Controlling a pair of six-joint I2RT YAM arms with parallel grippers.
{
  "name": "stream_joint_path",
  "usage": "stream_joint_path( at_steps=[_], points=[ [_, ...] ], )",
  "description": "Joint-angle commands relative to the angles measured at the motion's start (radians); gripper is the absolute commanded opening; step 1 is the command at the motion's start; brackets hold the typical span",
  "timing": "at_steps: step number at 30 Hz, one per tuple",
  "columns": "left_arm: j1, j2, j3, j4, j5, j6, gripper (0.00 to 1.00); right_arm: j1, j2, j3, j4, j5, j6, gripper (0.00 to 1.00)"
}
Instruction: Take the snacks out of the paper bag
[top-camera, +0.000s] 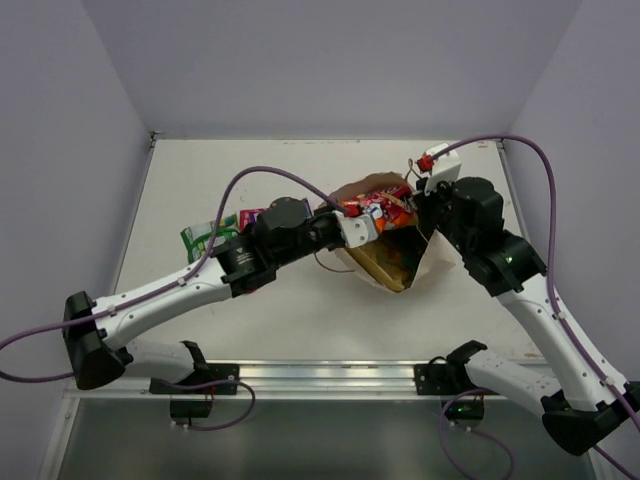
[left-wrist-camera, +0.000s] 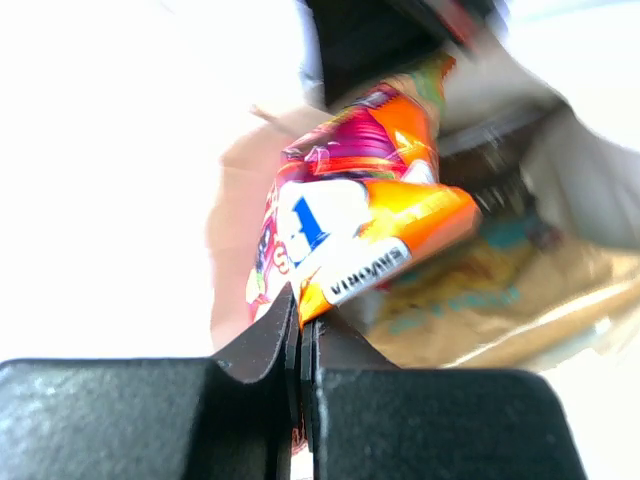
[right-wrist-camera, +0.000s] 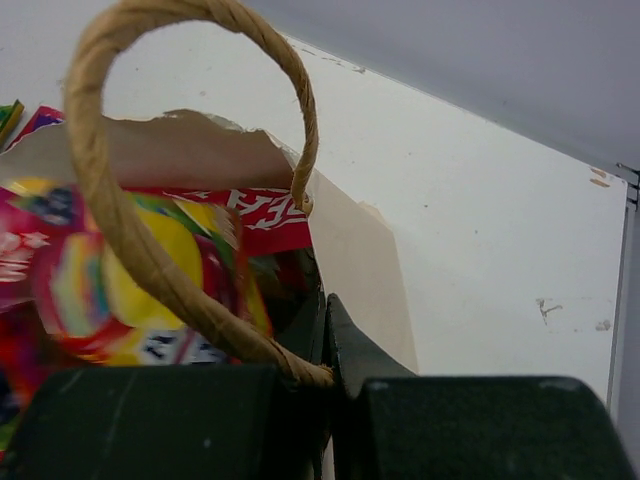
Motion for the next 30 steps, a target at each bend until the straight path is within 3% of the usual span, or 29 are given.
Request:
stream_joint_path(
  at_steps=[1,4,6,11,14,25,26,28,29,30],
  points=[
    [0.001,-0.112,-0.034,0.139,-0.21,-0.113,0.0,0.004,-0.01,-0.009,0.041,0.06,-0.01,0.0],
    [0.024,-0.19,-0.069,0.147,-0.404,-0.15,0.0,0.004,-0.021,-0.013,0.044,0.063,-0.01,0.0],
    [0.1,-0.229,-0.078,0.131,-0.48,-0.199,0.0,0.004,-0.024,-0.017,0.046,0.063,-0.01,0.0],
    [0.401,-0.223,-0.089,0.062,-0.511,-0.34,0.0,0.004,-0.025,-0.017,0.043,0.046,-0.006,0.0],
    [0.504,-0.146,-0.091,0.07,-0.487,-0.363,0.0,0.004,-0.033,-0.018,0.038,0.043,-0.006,0.0],
    [0.702,0.21,-0.178,0.332,-0.569,-0.44,0.0,0.004,-0.044,-0.023,0.033,0.017,-0.015,0.0],
    [0.702,0.234,-0.173,0.331,-0.585,-0.44,0.15,0.004,-0.044,-0.023,0.037,0.017,-0.016,0.0],
    [0.702,0.282,-0.158,0.305,-0.594,-0.458,0.28,0.003,-0.041,-0.026,0.037,0.017,-0.015,0.0],
    [0.702,0.279,-0.16,0.288,-0.58,-0.47,0.43,0.004,-0.039,-0.026,0.037,0.017,-0.015,0.0],
    [0.702,0.268,-0.166,0.282,-0.512,-0.479,0.51,0.004,-0.036,-0.026,0.037,0.018,-0.015,0.0]
  ],
)
